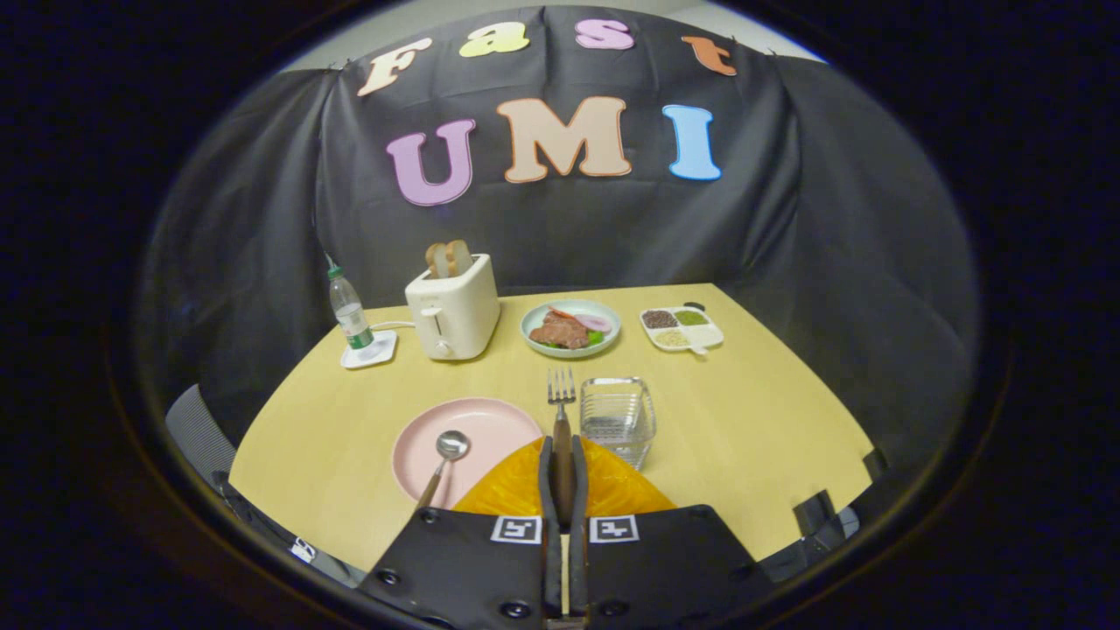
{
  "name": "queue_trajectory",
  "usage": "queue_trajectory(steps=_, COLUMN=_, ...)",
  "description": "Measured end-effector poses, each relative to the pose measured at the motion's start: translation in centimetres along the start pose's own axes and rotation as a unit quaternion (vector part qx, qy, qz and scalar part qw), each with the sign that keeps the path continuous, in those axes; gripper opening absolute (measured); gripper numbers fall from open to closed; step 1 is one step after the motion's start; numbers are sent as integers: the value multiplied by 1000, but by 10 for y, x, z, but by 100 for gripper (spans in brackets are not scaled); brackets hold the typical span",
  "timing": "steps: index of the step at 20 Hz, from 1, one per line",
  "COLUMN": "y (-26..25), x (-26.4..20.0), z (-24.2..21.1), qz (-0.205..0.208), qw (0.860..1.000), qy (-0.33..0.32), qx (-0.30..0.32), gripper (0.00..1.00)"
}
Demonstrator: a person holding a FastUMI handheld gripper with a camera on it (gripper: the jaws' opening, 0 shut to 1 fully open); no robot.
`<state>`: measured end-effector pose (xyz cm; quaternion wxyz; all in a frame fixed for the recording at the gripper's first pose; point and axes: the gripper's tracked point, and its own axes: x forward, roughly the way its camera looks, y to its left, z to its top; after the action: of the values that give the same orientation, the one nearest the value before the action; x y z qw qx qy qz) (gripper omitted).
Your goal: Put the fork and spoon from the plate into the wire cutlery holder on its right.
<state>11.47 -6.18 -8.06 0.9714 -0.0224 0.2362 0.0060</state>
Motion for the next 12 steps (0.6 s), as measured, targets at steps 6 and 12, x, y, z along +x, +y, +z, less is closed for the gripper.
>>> queue_trajectory(steps=6, y=-44, x=10, z=-9, qz=-8, qw=996, qy=77, qx=-53, gripper=6)
queue_trajectory(steps=12, y=-53, x=24, z=-23, qz=7, qw=983, qy=172, qx=-67, gripper=6)
